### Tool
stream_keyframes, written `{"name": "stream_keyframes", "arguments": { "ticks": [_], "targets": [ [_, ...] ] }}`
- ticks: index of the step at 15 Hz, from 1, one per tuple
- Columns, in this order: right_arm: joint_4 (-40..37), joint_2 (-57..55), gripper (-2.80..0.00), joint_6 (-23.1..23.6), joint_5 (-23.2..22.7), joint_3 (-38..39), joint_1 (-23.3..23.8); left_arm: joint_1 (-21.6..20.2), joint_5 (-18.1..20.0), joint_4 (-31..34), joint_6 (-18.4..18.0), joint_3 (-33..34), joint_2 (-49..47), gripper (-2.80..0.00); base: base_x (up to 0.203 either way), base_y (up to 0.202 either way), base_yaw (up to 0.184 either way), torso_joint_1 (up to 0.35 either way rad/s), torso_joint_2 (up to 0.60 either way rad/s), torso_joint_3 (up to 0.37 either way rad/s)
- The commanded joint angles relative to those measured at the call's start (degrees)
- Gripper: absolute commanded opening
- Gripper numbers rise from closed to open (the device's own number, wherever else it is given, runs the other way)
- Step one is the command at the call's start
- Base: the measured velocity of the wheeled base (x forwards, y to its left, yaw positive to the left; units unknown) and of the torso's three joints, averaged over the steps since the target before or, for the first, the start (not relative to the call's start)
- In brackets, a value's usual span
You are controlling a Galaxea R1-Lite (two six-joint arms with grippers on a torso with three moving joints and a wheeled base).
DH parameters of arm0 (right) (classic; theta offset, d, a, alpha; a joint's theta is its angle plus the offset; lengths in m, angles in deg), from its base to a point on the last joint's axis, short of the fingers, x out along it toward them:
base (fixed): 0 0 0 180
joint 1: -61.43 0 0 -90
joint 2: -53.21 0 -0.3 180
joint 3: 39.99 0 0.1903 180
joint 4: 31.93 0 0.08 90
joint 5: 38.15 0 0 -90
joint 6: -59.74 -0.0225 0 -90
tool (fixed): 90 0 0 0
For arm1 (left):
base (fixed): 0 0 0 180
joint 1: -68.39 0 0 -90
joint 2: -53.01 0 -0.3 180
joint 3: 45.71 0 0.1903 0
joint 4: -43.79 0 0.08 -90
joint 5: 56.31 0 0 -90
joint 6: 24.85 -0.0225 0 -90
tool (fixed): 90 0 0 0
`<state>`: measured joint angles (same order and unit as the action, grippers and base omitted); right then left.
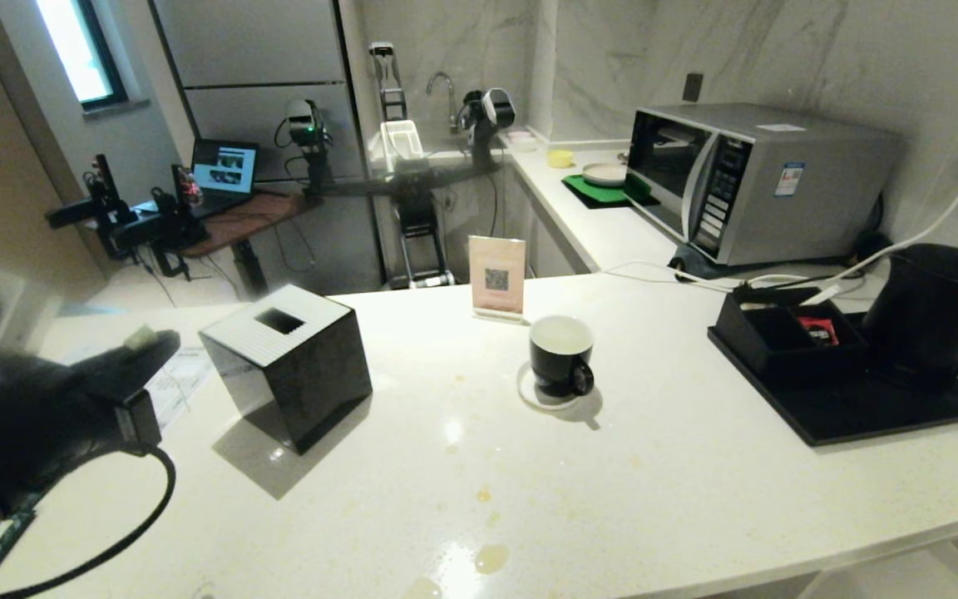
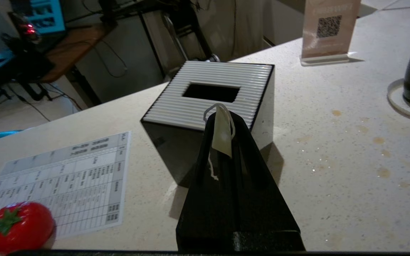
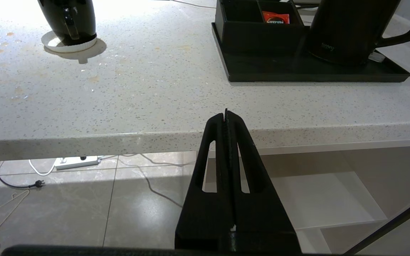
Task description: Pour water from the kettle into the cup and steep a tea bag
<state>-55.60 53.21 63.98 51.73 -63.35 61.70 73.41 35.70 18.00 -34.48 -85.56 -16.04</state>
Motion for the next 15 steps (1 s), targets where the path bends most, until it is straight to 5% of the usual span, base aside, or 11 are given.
{"name": "stream_keyframes", "arguments": {
  "ticks": [1, 5, 15],
  "targets": [
    [0.0, 0.0, -2.80, 0.1, 0.0, 0.0, 0.0, -1.9, -0.1, -6.7, -0.6, 7.3, 2.7, -2.80, 0.000, 0.000, 0.000, 0.000, 0.00, 0.000],
    [0.0, 0.0, -2.80, 0.1, -0.1, 0.0, 0.0, -3.0, 0.1, -11.4, -0.8, 16.4, 7.3, -2.80, 0.000, 0.000, 0.000, 0.000, 0.00, 0.000],
    [0.0, 0.0, -2.80, 0.1, 0.0, 0.0, 0.0, -3.3, 0.2, 14.3, 2.4, 16.5, 26.0, -2.80, 0.000, 0.000, 0.000, 0.000, 0.00, 0.000]
  ]
}}
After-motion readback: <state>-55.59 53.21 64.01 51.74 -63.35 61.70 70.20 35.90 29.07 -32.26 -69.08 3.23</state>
